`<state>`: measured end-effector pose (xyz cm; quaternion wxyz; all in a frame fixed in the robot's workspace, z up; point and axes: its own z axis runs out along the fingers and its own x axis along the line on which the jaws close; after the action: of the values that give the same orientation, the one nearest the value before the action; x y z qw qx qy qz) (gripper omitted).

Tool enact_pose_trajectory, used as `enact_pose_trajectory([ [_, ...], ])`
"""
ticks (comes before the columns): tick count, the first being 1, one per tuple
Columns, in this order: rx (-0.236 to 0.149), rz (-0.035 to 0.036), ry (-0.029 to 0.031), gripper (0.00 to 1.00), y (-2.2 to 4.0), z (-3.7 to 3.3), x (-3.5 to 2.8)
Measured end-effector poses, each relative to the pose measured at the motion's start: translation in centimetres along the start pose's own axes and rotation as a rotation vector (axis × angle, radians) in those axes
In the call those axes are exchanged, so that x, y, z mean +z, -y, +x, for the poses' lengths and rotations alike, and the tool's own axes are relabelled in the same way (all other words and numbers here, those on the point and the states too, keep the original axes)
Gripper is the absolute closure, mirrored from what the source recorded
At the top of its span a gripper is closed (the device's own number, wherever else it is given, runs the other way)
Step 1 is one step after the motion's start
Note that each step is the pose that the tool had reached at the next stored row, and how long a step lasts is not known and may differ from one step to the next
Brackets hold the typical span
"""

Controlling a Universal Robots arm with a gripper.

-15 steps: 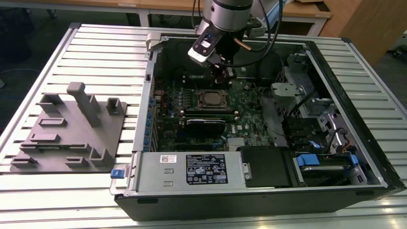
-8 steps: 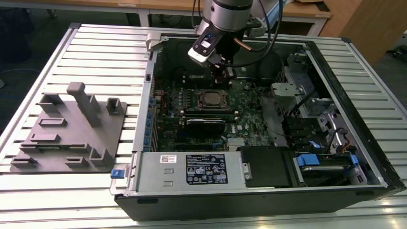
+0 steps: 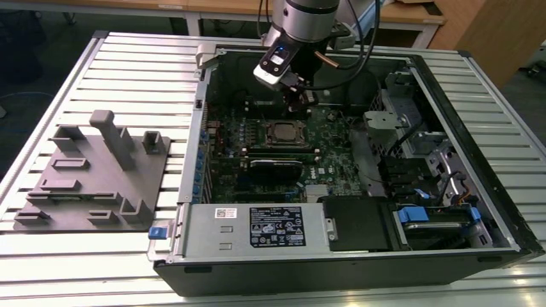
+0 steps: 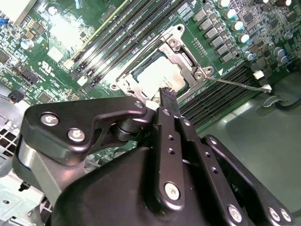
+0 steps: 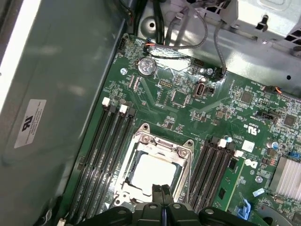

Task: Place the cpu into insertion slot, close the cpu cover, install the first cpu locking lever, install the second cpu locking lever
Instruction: 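Install the first cpu locking lever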

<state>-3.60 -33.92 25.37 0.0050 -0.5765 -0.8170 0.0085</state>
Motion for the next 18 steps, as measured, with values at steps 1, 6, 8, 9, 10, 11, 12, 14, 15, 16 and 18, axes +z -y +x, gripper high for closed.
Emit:
enact_pose_trajectory([
  [1, -0.007, 0.0, 0.0002, 0.89, 0.0, 0.0, 0.0],
  [6, -0.045, 0.0, 0.0009, 0.89, 0.0, 0.0, 0.0],
  [8, -0.059, -0.0001, 0.0011, 0.89, 0.0, 0.0, 0.0],
  [9, -0.065, -0.0001, 0.0013, 0.89, 0.0, 0.0, 0.0],
  [10, -0.071, -0.0001, 0.0014, 0.89, 0.0, 0.0, 0.0],
  [11, -0.077, -0.0001, 0.0015, 0.89, 0.0, 0.0, 0.0],
  [12, -0.083, -0.0001, 0.0017, 0.89, 0.0, 0.0, 0.0],
  [14, -0.095, -0.0001, 0.0019, 0.89, 0.0, 0.0, 0.0],
  [15, -0.101, -0.0002, 0.002, 0.89, 0.0, 0.0, 0.0],
  [16, -0.107, -0.0002, 0.0021, 0.89, 0.0, 0.0, 0.0],
  [18, -0.119, -0.0001, 0.0023, 0.89, 0.0, 0.0, 0.0],
])
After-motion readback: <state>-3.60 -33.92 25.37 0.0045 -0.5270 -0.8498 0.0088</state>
